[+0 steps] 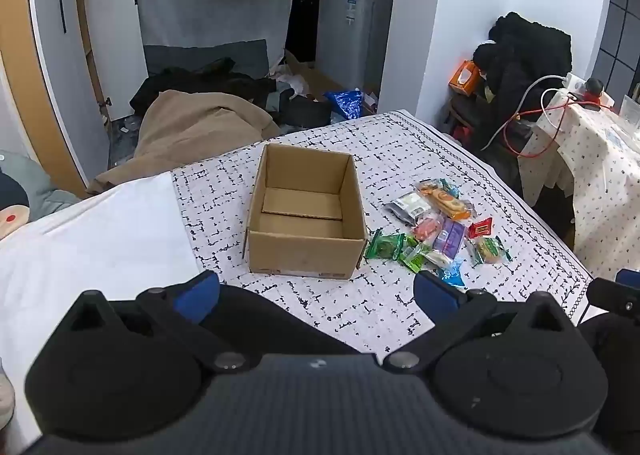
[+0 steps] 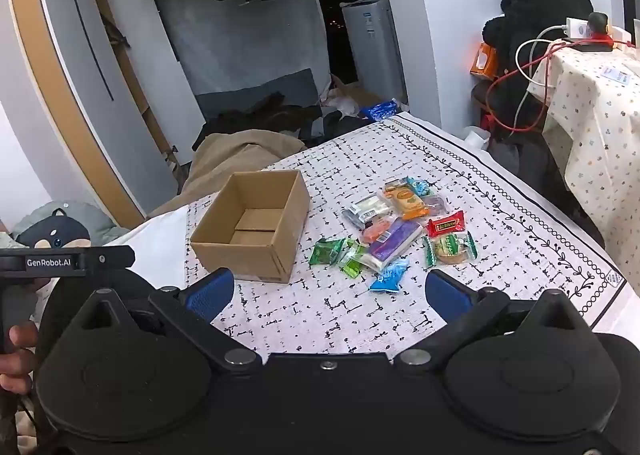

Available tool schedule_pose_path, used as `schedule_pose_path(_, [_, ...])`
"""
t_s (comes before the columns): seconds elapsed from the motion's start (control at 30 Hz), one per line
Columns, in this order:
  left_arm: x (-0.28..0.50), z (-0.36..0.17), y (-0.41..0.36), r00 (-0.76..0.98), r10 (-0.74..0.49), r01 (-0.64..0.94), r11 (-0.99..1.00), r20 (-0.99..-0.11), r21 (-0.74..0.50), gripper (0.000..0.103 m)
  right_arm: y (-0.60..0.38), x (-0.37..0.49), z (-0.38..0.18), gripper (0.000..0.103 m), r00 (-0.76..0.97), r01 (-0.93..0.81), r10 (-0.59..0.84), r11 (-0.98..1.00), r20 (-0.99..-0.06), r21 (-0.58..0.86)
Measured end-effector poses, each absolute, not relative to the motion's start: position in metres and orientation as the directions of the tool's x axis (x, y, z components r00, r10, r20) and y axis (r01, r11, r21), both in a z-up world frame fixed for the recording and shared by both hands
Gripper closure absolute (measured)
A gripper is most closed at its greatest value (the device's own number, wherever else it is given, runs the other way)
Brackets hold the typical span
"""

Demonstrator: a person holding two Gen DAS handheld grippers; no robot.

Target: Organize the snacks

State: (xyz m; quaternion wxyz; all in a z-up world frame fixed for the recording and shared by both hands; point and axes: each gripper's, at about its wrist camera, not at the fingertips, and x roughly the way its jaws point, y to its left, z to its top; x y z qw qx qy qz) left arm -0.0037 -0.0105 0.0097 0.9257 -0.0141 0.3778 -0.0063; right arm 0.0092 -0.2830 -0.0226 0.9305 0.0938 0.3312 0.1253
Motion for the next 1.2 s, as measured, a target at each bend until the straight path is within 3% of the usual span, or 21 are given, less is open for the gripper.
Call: schedule_pose_path(1.2, [-0.0119,0.013,-0.0128,0.724,-0.067,0.019,0.997,-0.687,-0.078,0.0,-0.2854,0.0068,-0.0154,0.0,0.772,-0.168,0.248,0.968,-0.585,0.188])
